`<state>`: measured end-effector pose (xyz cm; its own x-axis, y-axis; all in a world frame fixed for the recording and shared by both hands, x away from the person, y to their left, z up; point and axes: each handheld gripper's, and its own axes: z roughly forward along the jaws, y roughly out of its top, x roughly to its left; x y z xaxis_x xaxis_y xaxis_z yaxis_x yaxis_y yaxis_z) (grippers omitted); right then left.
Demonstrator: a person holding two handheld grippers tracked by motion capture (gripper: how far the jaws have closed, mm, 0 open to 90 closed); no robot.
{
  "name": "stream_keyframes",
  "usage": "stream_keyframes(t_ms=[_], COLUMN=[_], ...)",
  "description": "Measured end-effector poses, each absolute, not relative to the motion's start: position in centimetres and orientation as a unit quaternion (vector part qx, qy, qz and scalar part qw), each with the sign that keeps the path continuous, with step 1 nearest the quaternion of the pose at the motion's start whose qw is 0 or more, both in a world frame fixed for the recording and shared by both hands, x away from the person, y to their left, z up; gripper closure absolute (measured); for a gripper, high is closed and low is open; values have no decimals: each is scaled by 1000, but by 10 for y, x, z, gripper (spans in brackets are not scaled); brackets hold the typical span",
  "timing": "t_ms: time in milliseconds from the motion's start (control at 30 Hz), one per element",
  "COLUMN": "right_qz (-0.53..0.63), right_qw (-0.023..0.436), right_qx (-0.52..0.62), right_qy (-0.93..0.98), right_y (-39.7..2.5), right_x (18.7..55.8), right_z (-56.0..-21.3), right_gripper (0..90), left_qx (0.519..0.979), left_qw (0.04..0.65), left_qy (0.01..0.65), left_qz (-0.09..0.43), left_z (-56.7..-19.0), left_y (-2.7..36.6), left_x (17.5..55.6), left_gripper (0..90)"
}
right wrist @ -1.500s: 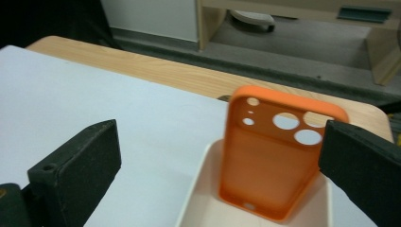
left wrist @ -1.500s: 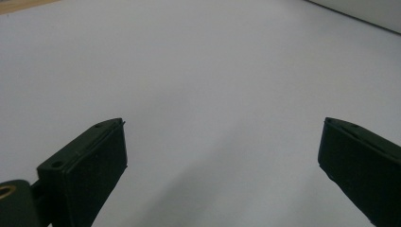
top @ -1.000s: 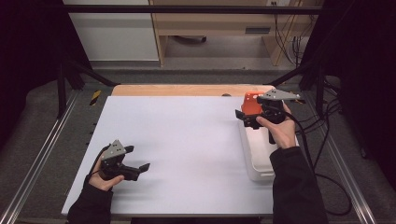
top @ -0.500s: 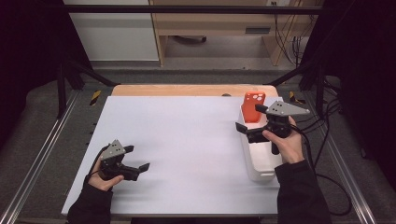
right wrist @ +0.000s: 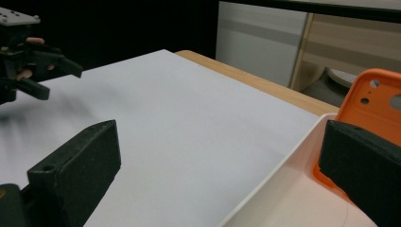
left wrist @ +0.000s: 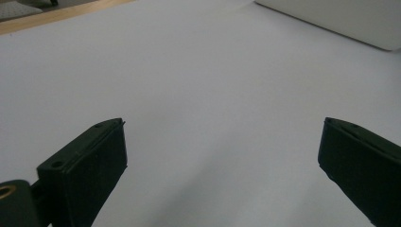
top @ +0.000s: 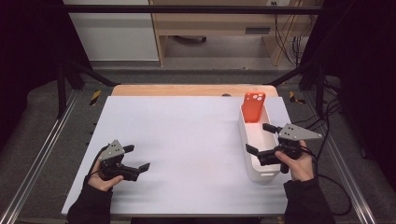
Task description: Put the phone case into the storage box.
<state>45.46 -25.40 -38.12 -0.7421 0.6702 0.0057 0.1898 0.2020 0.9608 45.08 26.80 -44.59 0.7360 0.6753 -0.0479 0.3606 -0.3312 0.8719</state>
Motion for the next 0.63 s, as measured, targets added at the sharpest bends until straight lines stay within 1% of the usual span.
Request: stream_keyframes(t_ms=[233, 267, 433, 633], right_qz=[550, 553, 539, 536], right_qw=[208, 199, 186, 179], right_qx=[301, 298, 289, 280], right_qy=[751, 752, 769, 776], right_y=[-274, -277, -288, -291], right_x=[448, 447, 442, 440], right_z=[-395, -397, -408, -409], right_gripper=[5, 5, 5, 5], left_qx=[799, 800, 799, 800], left_qw=[479, 479, 481, 478], left_qy=[324, 323, 320, 321], left_qz=[165, 165, 165, 166], left_z=[-446, -446, -445, -446], left_y=[268, 267, 266, 266], left_x=[451, 451, 451, 452], left_gripper=[14, 14, 14, 14])
